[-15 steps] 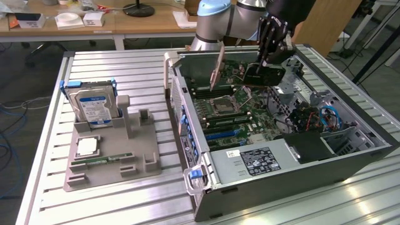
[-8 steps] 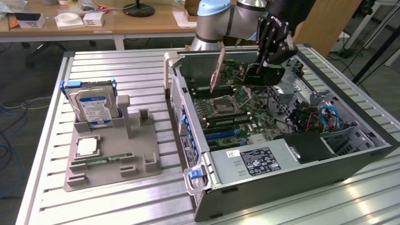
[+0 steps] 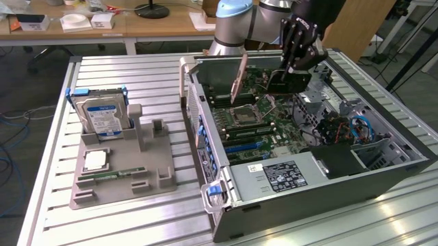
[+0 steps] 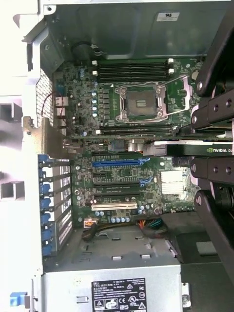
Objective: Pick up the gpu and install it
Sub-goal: 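Insert the gpu into the slot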
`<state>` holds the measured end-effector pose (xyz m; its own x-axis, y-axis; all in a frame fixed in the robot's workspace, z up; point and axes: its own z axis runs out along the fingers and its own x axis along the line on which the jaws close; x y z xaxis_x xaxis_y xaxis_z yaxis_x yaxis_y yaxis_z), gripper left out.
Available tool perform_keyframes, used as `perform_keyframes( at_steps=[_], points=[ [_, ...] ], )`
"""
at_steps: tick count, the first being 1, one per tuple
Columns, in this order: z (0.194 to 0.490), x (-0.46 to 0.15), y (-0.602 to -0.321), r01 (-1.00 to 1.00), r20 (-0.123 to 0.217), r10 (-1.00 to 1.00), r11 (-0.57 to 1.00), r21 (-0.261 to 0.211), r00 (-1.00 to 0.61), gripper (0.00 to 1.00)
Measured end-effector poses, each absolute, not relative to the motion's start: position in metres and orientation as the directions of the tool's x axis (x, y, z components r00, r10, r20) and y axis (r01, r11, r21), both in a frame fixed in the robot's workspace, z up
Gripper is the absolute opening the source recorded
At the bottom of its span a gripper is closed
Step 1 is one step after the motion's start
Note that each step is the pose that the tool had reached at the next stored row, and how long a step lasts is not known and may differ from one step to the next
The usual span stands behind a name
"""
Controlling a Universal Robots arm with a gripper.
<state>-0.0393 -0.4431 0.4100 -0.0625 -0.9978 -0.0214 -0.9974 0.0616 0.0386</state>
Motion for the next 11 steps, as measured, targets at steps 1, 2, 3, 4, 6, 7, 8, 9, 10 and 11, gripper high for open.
perform_keyframes(
  at_steps=[1,2,3,4,6,7,8,9,10,11],
  points=[
    [0.4099,-0.0393,-0.4431,-0.998,-0.021,-0.998,0.054,0.039,-0.055,0.26],
    [0.4099,-0.0393,-0.4431,-0.998,-0.021,-0.999,0.047,0.039,-0.048,0.26],
    [0.4099,-0.0393,-0.4431,-0.998,-0.021,-0.999,0.04,0.039,-0.04,0.26],
    [0.4099,-0.0393,-0.4431,-0.999,-0.021,-0.999,0.032,0.039,-0.033,0.26],
    [0.4099,-0.0393,-0.4431,-0.999,-0.021,-1.0,0.017,0.039,-0.018,0.26],
    [0.4099,-0.0393,-0.4431,-0.999,-0.021,-1.0,0.01,0.039,-0.01,0.26],
    [0.4099,-0.0393,-0.4431,-0.999,-0.021,-1.0,0.002,0.039,-0.003,0.26],
    [0.4099,-0.0393,-0.4431,-0.999,-0.021,-1.0,-0.005,0.039,0.004,0.26],
    [0.4099,-0.0393,-0.4431,-0.999,-0.021,-1.0,-0.012,0.039,0.011,0.26],
    [0.4098,-0.0393,-0.4431,-0.999,-0.021,-1.0,-0.019,0.039,0.018,0.26]
  ],
)
